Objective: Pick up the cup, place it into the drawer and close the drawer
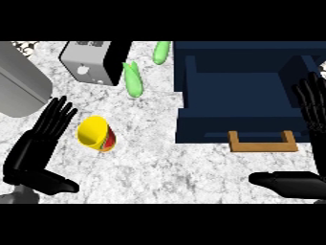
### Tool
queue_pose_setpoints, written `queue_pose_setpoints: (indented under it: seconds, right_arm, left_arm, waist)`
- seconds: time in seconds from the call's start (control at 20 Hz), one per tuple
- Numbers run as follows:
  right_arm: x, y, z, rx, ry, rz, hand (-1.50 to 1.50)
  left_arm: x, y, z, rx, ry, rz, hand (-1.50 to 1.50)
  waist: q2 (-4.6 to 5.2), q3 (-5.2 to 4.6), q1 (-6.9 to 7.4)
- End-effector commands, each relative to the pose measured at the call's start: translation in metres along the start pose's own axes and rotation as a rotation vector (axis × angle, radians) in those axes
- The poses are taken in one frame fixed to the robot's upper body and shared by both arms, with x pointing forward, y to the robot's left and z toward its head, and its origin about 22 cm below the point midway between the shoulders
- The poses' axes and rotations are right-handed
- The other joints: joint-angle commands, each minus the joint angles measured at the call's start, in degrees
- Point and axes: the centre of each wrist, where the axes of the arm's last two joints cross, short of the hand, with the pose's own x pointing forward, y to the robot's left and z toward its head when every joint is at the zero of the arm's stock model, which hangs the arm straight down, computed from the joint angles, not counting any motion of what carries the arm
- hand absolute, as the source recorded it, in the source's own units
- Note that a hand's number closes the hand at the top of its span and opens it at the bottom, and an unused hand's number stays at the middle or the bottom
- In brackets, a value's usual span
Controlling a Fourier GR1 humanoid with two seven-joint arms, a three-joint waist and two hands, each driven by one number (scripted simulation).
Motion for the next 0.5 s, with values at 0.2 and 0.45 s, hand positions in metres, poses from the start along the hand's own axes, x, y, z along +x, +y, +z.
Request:
queue_pose_setpoints:
  seconds: [0.2, 0.45]
  right_arm:
    - [0.001, -0.010, 0.007, -0.004, 0.001, -0.002, -1.50]
    - [0.002, -0.004, 0.000, 0.005, -0.008, 0.007, -1.50]
  left_arm:
    - [-0.046, 0.018, 0.003, 0.068, 0.073, -0.077, -1.50]
    - [-0.069, 0.056, 0.015, 0.088, 0.112, -0.101, -1.50]
  waist:
    - [-0.05, 0.02, -0.02]
    - [-0.02, 0.01, -0.05]
